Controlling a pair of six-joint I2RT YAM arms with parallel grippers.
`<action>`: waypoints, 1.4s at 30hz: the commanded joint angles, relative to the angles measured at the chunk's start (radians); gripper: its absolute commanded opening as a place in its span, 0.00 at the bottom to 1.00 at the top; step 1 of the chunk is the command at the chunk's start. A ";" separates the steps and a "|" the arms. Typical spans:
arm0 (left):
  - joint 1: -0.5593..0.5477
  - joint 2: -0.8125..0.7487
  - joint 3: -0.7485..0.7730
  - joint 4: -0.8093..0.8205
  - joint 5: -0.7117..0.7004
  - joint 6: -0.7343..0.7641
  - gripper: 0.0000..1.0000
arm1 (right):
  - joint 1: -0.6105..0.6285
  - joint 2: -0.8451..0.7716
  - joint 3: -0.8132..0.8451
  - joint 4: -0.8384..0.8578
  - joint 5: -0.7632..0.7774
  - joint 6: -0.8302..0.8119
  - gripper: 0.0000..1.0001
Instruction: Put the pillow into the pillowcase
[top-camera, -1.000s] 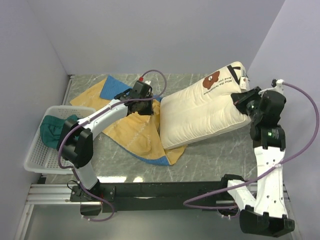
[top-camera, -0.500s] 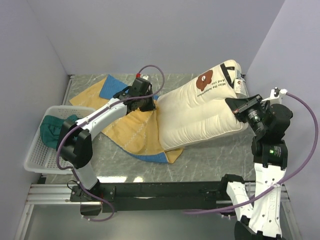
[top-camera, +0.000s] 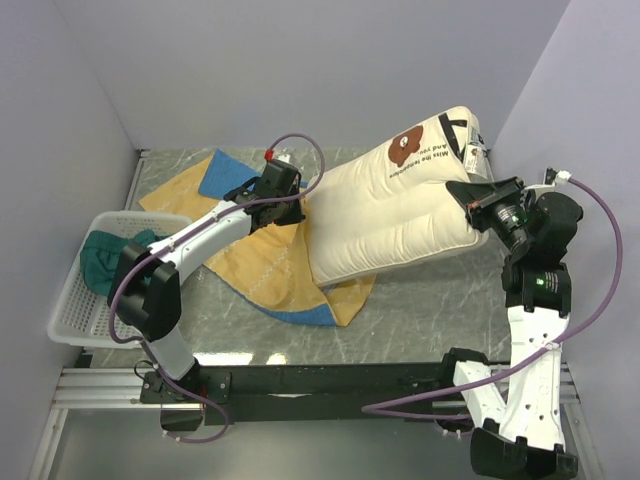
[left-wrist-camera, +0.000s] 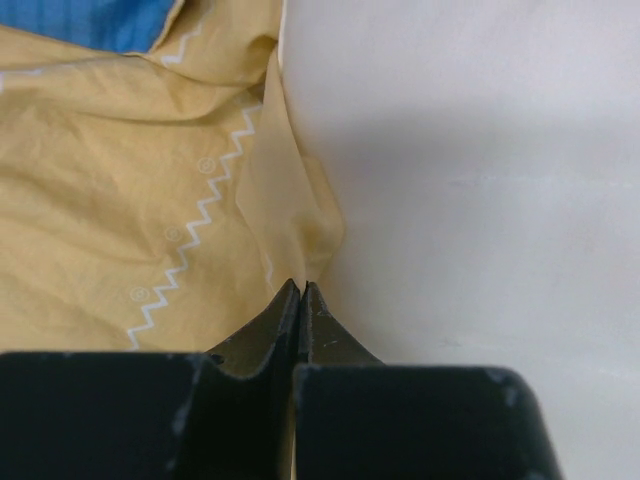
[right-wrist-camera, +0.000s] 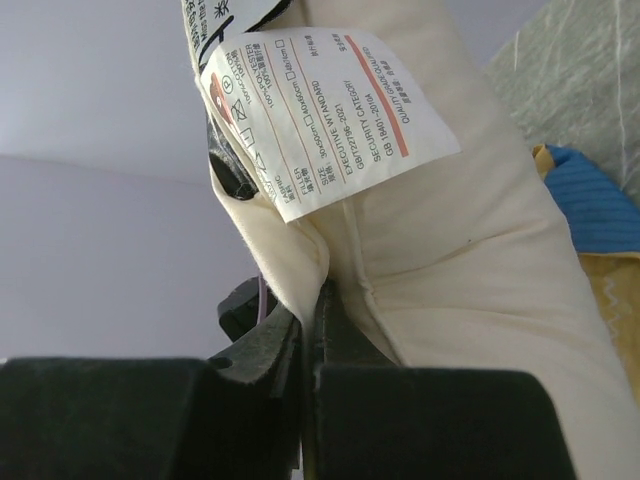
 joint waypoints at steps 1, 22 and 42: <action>0.005 -0.079 0.012 0.043 -0.095 0.000 0.06 | -0.014 -0.064 0.012 0.081 -0.071 0.042 0.00; 0.055 -0.056 -0.186 0.201 -0.105 -0.057 0.04 | -0.052 0.049 -0.555 0.018 0.426 -0.484 0.43; 0.055 -0.105 -0.148 0.109 -0.056 -0.033 0.07 | 0.468 0.367 -0.226 0.446 0.294 -0.799 1.00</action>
